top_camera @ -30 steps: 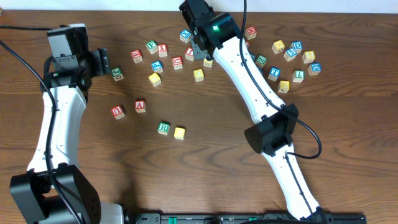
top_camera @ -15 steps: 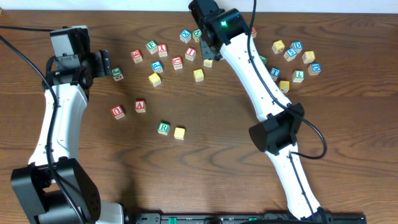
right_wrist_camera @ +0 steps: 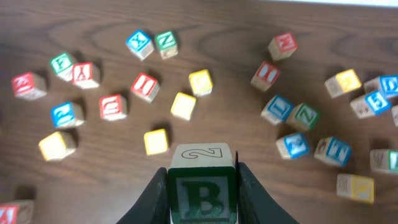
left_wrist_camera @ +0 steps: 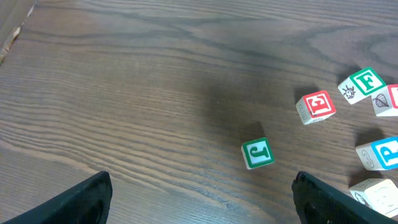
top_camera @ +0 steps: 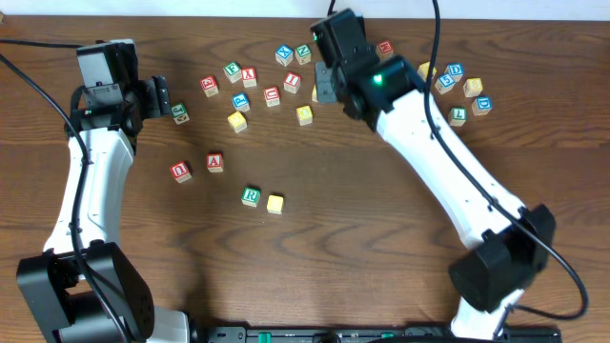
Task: Spell out ROBOT
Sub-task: 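Carry the green B block toward the open area near the O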
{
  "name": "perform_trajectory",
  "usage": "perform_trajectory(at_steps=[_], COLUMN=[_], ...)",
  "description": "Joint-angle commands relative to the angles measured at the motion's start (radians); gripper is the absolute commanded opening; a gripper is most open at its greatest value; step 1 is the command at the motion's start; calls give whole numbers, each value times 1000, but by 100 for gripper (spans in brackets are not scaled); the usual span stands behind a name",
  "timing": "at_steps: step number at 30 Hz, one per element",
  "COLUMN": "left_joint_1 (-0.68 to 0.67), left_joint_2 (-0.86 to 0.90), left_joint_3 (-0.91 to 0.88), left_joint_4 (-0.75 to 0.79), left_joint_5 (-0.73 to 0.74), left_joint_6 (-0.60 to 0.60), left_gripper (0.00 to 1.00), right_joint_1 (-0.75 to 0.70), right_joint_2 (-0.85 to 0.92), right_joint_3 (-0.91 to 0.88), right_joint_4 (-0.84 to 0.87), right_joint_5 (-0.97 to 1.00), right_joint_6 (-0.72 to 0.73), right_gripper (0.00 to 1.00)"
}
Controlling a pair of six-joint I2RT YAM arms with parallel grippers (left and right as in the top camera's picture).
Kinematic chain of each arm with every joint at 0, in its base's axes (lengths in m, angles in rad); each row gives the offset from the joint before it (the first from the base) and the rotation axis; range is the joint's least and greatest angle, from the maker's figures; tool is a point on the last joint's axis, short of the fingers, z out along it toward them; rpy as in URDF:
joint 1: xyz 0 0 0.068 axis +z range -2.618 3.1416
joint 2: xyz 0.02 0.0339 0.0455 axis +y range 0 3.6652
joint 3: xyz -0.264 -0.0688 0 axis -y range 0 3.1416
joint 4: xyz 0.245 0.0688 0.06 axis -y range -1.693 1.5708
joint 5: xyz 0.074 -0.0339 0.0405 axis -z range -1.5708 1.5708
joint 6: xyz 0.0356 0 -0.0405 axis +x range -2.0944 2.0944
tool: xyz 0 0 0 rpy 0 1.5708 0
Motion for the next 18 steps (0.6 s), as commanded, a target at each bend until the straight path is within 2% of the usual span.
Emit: perform_trajectory(at_steps=[1, 9, 18], left_joint_1=[5, 5, 5], left_joint_2=[12, 12, 12], left_joint_3=[-5, -5, -5], left_joint_4=[-1, -1, -5], left_joint_5=[6, 6, 6], left_joint_6=[6, 6, 6], left_gripper=[91, 91, 91], right_joint_1=[21, 24, 117], right_joint_2=[-92, -174, -197], right_joint_3=[-115, -340, -561], right_joint_4=[48, 34, 177], right_joint_5=[-6, -56, -121], right_joint_6=[82, 189, 233], right_gripper=[9, 5, 5])
